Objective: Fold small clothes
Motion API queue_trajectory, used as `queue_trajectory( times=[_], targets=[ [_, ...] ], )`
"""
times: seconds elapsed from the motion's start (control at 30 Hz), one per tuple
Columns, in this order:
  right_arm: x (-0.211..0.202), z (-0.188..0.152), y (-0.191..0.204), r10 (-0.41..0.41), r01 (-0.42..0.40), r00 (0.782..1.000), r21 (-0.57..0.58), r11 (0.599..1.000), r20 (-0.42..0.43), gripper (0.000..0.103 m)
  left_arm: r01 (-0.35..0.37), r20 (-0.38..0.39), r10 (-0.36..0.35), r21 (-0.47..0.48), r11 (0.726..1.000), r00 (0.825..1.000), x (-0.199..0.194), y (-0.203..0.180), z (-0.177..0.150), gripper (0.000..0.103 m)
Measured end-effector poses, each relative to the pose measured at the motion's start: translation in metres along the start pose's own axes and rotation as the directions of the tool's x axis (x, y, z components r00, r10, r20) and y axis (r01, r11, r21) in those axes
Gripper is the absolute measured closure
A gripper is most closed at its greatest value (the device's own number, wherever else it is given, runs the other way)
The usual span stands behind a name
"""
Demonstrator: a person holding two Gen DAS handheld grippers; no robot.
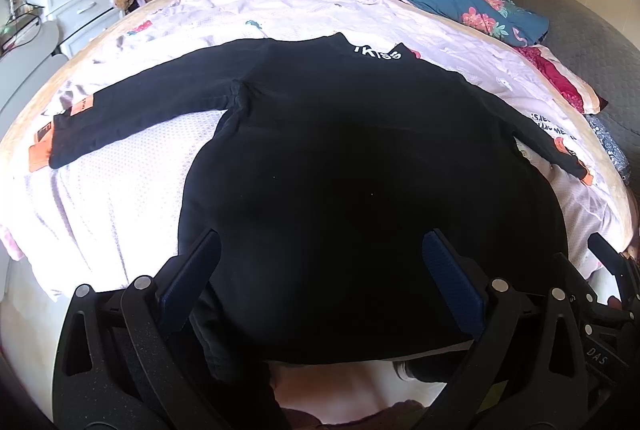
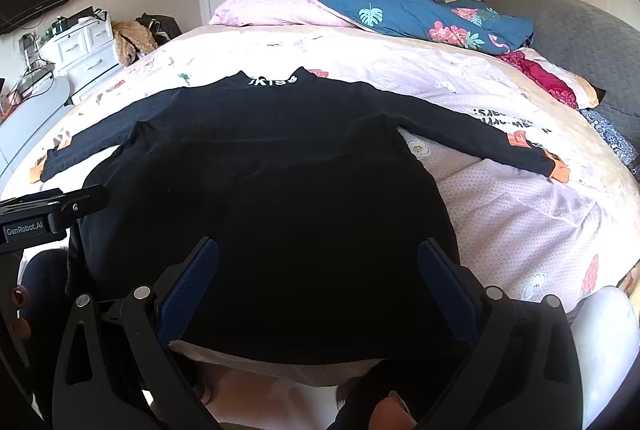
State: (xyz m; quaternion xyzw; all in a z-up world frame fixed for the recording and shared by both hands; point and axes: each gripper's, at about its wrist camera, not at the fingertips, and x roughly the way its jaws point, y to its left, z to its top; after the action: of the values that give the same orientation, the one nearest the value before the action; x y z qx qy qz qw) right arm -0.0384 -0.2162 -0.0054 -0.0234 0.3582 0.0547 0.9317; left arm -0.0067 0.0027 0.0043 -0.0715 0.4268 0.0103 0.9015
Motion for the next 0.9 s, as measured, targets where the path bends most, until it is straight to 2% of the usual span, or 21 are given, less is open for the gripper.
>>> queue_trajectory(
  times=[0.9],
  targets=[
    [-0.0065, 0.0007, 0.0009, 0.0, 0.0, 1.0, -0.005, 1.0, 0.011, 0.004, 0.009, 0.001, -0.009, 0.006, 1.0, 1.0, -0.0035, 0.0001, -0.0021, 0.008]
  ],
)
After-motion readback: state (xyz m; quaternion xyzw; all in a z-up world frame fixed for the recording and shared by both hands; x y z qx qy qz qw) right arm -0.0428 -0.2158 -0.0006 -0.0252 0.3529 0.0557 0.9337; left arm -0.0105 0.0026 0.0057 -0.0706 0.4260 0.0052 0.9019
